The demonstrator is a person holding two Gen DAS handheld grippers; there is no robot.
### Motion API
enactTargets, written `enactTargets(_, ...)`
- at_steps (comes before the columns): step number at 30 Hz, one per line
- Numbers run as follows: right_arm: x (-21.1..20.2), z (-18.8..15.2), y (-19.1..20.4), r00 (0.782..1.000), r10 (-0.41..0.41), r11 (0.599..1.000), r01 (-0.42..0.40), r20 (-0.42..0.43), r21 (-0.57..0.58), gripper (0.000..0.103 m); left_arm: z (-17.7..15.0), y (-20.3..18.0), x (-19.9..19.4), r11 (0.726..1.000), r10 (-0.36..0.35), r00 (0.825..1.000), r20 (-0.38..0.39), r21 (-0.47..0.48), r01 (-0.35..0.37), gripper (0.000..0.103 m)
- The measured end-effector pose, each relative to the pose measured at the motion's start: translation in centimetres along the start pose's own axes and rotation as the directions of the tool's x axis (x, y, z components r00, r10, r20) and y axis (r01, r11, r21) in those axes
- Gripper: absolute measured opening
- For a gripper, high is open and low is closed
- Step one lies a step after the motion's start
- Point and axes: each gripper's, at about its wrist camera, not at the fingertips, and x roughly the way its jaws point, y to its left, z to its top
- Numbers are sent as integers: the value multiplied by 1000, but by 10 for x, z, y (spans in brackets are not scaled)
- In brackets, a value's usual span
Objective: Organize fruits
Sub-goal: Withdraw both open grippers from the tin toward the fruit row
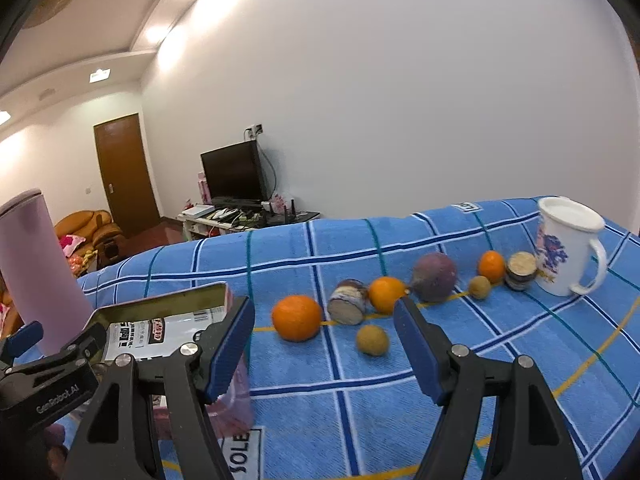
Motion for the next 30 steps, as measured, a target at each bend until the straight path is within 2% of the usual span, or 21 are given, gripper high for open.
enactTargets(11, -15, -1, -13, 999, -31, 999, 31, 5, -10, 73, -2, -17, -14, 998, 13, 998, 61, 68, -17, 103)
enactTargets(17, -19, -2, -18, 999, -45, 999, 45, -3, -20, 73, -2, -21, -13, 998, -17, 999, 32, 69, 15, 103)
enactTargets(30, -30, -4, -46, 997, -67, 997, 66, -26, -49, 73, -8, -35, -15, 994, -31, 999, 32, 105, 28, 103)
